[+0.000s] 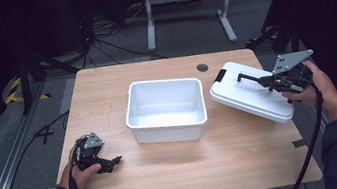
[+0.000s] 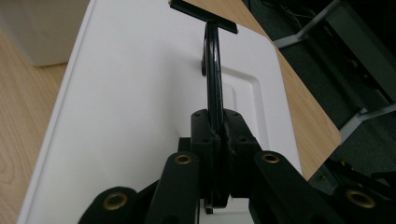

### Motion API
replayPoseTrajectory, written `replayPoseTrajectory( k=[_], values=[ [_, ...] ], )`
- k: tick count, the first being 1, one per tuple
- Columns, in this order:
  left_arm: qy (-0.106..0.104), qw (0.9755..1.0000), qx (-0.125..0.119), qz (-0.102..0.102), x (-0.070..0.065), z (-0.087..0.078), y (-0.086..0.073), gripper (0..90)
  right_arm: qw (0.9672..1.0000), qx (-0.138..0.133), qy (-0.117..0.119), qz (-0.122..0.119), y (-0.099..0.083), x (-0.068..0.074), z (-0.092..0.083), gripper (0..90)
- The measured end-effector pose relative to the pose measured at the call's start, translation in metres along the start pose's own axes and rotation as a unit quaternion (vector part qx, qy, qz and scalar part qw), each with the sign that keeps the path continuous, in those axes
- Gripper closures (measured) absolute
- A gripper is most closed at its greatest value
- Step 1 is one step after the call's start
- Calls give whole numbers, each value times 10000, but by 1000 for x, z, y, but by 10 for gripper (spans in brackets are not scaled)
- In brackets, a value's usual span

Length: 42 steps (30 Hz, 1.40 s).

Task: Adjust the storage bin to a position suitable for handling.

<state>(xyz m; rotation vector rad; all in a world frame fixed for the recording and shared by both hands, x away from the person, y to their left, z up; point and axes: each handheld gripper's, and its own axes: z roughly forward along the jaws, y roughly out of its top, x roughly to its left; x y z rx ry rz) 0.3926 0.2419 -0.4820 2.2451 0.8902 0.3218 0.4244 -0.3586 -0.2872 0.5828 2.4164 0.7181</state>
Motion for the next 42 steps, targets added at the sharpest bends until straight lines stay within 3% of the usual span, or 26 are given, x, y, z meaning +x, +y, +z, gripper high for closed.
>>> replayPoseTrajectory(
  k=[10, 22, 42],
  values=[
    [-2, 10000, -1, 2, 0, 0, 0, 1, 9996, 144, 141, 172, -16, 2, 25, 846],
    [-3, 10000, 0, -2, 0, 0, 0, 1, 9981, 420, 366, 281, -25, 12, 68, 846],
    [-3, 10000, -1, 2, 0, 0, 0, 1, 9958, 387, 439, 697, -46, 22, 105, 843]
  ],
)
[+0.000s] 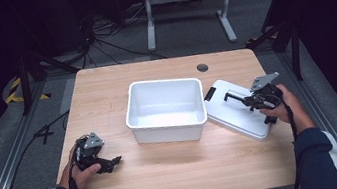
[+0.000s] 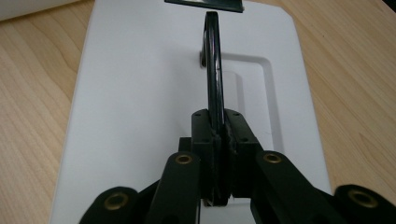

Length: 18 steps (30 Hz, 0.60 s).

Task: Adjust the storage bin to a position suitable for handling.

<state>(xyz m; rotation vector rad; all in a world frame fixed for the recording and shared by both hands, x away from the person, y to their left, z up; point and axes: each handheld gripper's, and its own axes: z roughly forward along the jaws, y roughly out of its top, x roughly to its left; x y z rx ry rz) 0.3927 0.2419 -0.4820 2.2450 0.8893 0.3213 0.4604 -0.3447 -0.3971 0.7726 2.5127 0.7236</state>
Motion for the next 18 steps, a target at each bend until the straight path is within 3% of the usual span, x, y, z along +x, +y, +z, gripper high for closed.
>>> replayPoseTrajectory(
  k=[5, 9, 18],
  values=[
    [-3, 10000, -6, 16, 0, 0, 0, 1, 9999, -79, -64, 98, 0, 0, 2, 829],
    [-6, 10000, -6, 20, 0, 0, 0, 1, 9998, -76, -96, 181, -1, 1, 3, 766],
    [-11, 10000, -7, 24, 1, 0, 0, 1, 9989, -328, -155, 294, 1, 4, -10, 688]
  ],
)
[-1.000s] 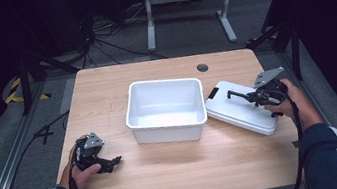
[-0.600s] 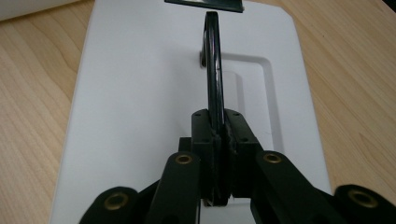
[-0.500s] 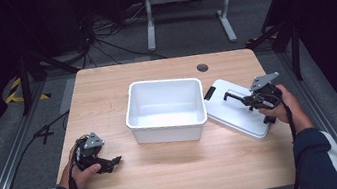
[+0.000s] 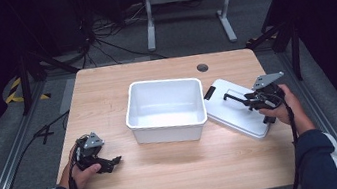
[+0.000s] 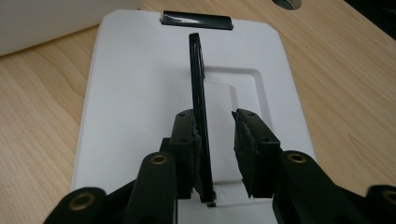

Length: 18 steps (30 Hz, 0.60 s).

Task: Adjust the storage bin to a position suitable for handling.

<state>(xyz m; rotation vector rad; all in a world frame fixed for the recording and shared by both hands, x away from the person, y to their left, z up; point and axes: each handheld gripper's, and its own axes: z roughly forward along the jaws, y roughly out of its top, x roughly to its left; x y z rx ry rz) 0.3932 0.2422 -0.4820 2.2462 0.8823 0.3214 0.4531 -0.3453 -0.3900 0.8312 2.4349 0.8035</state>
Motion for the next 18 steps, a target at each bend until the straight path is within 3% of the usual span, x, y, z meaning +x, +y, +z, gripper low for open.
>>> replayPoseTrajectory(
  k=[18],
  values=[
    [-3, 10000, -12, 32, 1, 0, 0, 1, 9998, -78, 47, 194, 1, 7, -13, 507]
  ],
)
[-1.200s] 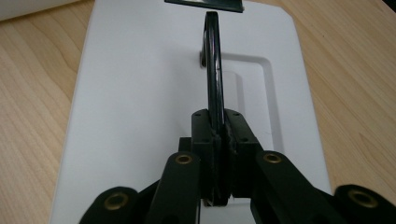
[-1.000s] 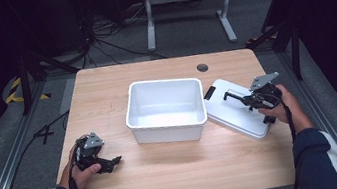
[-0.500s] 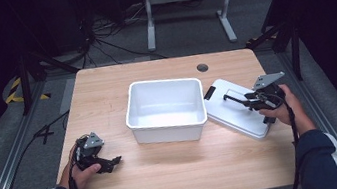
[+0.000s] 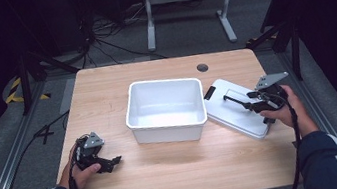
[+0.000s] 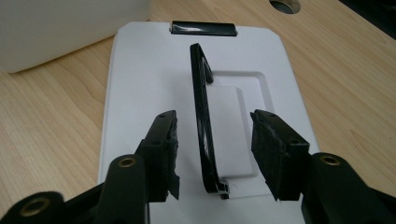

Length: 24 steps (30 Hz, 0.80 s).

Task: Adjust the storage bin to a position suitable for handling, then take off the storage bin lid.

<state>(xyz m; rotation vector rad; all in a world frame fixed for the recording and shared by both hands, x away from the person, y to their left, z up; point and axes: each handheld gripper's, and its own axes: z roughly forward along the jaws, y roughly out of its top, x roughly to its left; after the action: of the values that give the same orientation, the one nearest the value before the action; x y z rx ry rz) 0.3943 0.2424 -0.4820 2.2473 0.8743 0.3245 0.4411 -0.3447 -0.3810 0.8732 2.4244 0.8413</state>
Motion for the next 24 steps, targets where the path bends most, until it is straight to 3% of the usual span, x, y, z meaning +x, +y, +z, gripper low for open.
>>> replayPoseTrajectory(
  k=[8, 24],
  values=[
    [17, 10000, -16, 3, -1, -1, -1, 1, 9999, 129, -53, -28, 1, 5, -9, 443],
    [-2, 10000, -2, -20, -1, 0, -1, 1, 9996, 69, -271, -53, -8, 19, -32, 384]
  ],
)
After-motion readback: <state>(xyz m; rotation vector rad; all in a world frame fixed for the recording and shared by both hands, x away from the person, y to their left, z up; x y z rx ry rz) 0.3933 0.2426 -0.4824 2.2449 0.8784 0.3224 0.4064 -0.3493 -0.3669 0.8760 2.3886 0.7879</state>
